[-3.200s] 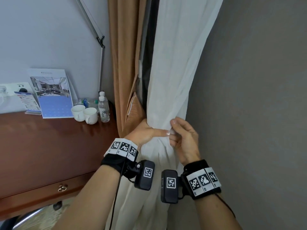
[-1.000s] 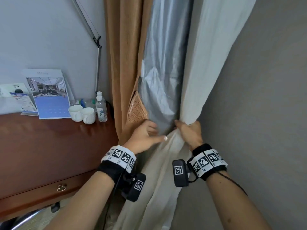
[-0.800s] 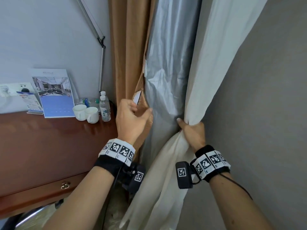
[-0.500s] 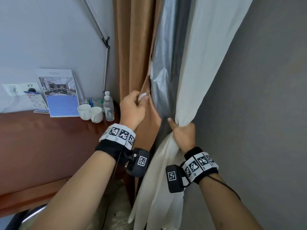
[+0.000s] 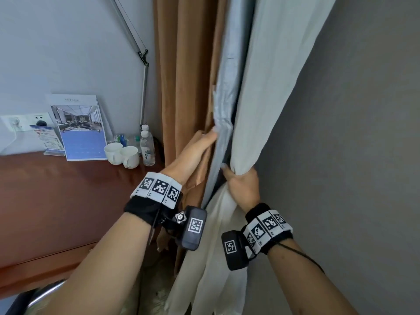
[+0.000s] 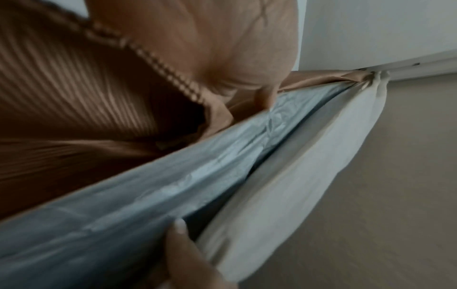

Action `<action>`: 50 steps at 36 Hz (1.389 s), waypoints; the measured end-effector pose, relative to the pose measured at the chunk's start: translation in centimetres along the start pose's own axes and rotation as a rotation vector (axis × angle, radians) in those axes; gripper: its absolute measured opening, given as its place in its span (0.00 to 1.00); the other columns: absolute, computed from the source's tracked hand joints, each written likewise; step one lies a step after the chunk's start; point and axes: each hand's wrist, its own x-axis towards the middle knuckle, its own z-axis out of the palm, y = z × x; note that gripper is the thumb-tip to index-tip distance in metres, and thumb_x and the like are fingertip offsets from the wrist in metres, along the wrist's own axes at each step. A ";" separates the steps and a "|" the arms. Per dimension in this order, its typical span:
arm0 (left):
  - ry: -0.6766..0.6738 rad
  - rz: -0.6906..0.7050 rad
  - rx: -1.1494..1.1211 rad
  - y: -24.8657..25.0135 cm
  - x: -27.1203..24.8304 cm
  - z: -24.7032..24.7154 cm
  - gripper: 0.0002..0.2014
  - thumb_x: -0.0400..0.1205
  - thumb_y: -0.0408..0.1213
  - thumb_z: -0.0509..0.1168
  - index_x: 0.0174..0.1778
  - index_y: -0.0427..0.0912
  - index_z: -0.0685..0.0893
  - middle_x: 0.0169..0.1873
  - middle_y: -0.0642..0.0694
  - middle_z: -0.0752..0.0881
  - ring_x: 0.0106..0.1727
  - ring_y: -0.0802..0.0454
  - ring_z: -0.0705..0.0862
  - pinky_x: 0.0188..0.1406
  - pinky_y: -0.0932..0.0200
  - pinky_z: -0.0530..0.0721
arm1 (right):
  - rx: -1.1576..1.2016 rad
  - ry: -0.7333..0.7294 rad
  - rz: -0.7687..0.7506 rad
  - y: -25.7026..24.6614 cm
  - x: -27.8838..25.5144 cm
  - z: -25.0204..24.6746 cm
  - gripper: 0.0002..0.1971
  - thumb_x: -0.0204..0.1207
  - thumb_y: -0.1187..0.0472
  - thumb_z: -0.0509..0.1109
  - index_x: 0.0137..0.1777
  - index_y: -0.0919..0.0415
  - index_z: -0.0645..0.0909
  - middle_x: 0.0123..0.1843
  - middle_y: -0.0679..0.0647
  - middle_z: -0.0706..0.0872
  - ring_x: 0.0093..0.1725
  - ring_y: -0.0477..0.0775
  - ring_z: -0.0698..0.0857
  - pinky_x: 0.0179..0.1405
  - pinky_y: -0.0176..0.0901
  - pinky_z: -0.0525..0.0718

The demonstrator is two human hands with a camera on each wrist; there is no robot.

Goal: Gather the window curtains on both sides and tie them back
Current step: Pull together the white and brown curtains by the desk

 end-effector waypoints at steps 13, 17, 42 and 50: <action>-0.089 0.006 0.491 1.2 0.6 1.7 0.40 0.61 0.50 0.84 0.69 0.49 0.80 0.60 0.54 0.87 0.60 0.58 0.85 0.64 0.54 0.83 | -0.299 -0.204 -0.254 -1.2 -2.2 2.7 0.18 0.70 0.58 0.62 0.58 0.63 0.81 0.53 0.60 0.88 0.56 0.59 0.86 0.56 0.50 0.85; 0.062 0.039 0.598 1.5 1.6 1.2 0.31 0.68 0.42 0.81 0.68 0.46 0.81 0.60 0.53 0.86 0.59 0.56 0.84 0.58 0.61 0.81 | -0.352 -0.281 -0.275 -1.6 -1.5 3.5 0.22 0.72 0.67 0.62 0.68 0.62 0.75 0.59 0.61 0.85 0.61 0.61 0.83 0.59 0.49 0.82; 0.289 0.020 0.465 1.8 0.8 -1.3 0.23 0.76 0.35 0.75 0.67 0.38 0.81 0.58 0.48 0.85 0.57 0.52 0.83 0.57 0.59 0.80 | 0.240 -0.074 -0.051 -3.6 3.5 -1.7 0.05 0.73 0.65 0.77 0.42 0.67 0.86 0.37 0.59 0.90 0.38 0.49 0.85 0.47 0.45 0.85; 0.436 0.112 0.527 1.1 0.7 -1.3 0.18 0.78 0.42 0.71 0.63 0.42 0.84 0.58 0.48 0.87 0.57 0.51 0.84 0.59 0.59 0.80 | 0.172 -0.094 -0.311 -5.1 -0.9 -0.4 0.26 0.72 0.64 0.77 0.23 0.54 0.63 0.22 0.40 0.64 0.27 0.43 0.64 0.32 0.38 0.67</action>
